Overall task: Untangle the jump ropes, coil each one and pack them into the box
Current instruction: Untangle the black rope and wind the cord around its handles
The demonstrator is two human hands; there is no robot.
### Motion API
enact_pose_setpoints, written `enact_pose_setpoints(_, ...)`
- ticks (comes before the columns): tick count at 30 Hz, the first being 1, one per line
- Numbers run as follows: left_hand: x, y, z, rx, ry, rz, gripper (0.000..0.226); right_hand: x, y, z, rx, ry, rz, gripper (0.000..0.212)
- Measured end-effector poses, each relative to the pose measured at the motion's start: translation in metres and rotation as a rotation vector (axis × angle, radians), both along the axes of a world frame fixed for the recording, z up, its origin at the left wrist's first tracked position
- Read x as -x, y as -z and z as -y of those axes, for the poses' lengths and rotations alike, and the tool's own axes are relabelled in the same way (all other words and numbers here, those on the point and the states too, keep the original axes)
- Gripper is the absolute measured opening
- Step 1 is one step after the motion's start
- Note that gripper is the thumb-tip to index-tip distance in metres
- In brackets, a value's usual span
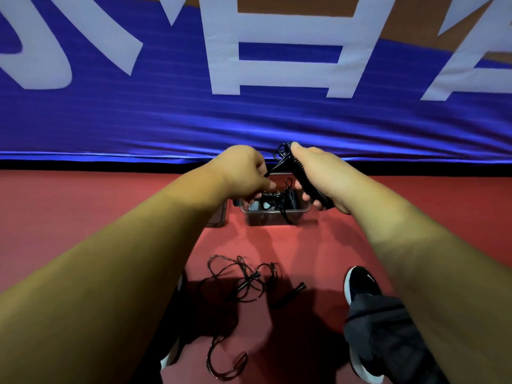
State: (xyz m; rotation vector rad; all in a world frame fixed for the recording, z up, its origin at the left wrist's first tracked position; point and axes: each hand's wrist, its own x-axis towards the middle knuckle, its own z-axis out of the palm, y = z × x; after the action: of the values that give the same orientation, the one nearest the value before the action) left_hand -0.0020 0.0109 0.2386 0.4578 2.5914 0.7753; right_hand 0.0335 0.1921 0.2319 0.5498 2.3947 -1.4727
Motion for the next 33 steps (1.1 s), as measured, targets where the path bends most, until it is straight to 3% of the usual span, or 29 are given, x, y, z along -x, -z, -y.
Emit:
enact_pose_setpoints(3, 0.003, -0.007, 0.003, 0.086, -0.021, -0.185, 0.029, 0.000, 0.002, -0.002, -0.002, 0.032, -0.023, 0.041)
enact_pose_setpoints(5, 0.004, -0.010, 0.005, 0.061, -0.001, -0.211, 0.031, 0.000, 0.002, -0.004, -0.003, 0.049, -0.041, 0.038)
enact_pose_setpoints(10, -0.004, -0.015, 0.009, -0.505, -0.119, 0.253, 0.040, -0.001, 0.004, -0.003, -0.011, 0.046, -0.087, 0.043)
enact_pose_setpoints(16, 0.001, -0.008, 0.014, -0.720, -0.096, 0.289, 0.047, -0.004, 0.001, 0.004, 0.119, 0.067, -0.055, 0.038)
enact_pose_setpoints(20, -0.003, -0.004, 0.004, -0.979, -0.150, 0.507, 0.033, -0.002, -0.001, 0.005, 0.180, 0.075, -0.041, 0.040)
enact_pose_setpoints(23, -0.005, -0.007, 0.000, -0.893, -0.169, 0.500, 0.037, 0.000, 0.000, 0.003, 0.239, 0.106, -0.027, 0.039)
enact_pose_setpoints(26, -0.003, -0.003, 0.000, -0.674, -0.172, 0.351, 0.037, 0.001, -0.001, -0.002, 0.289, 0.159, -0.012, 0.040)
enact_pose_setpoints(33, -0.008, -0.001, 0.008, -0.309, -0.020, 0.232, 0.033, 0.000, -0.004, -0.005, 0.357, 0.163, 0.042, 0.051)
